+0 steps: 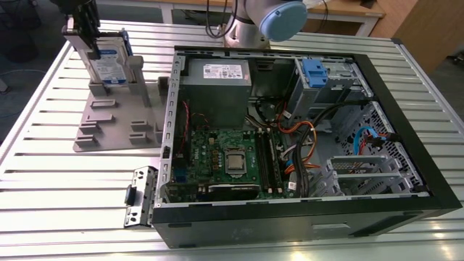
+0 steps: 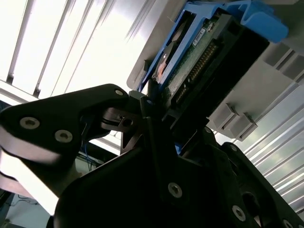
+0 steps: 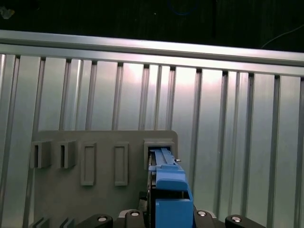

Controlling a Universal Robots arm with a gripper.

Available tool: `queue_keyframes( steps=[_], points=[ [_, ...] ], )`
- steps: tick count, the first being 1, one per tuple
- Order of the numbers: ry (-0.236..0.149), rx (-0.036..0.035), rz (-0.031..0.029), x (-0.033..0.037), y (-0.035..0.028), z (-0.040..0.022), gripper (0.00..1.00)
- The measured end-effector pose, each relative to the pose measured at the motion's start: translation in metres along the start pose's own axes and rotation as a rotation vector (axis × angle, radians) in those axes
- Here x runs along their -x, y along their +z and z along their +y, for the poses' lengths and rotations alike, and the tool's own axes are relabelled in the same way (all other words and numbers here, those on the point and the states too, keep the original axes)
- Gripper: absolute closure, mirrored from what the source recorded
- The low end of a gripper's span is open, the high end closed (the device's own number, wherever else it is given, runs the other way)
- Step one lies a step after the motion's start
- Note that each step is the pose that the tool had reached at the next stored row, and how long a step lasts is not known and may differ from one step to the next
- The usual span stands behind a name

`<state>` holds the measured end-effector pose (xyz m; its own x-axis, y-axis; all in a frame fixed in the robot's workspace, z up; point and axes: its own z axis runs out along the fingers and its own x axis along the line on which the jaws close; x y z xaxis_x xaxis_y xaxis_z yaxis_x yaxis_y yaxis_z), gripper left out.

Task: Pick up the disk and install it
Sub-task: 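Pick up the disk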

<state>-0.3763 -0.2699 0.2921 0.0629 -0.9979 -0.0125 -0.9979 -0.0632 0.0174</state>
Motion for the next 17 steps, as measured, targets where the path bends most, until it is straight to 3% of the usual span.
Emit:
queue_keyframes(
  steps=[17],
  points=[
    [0.0, -0.0001, -0.0001, 0.0001, -0.0112, 0.0002, 0.64]
  ],
)
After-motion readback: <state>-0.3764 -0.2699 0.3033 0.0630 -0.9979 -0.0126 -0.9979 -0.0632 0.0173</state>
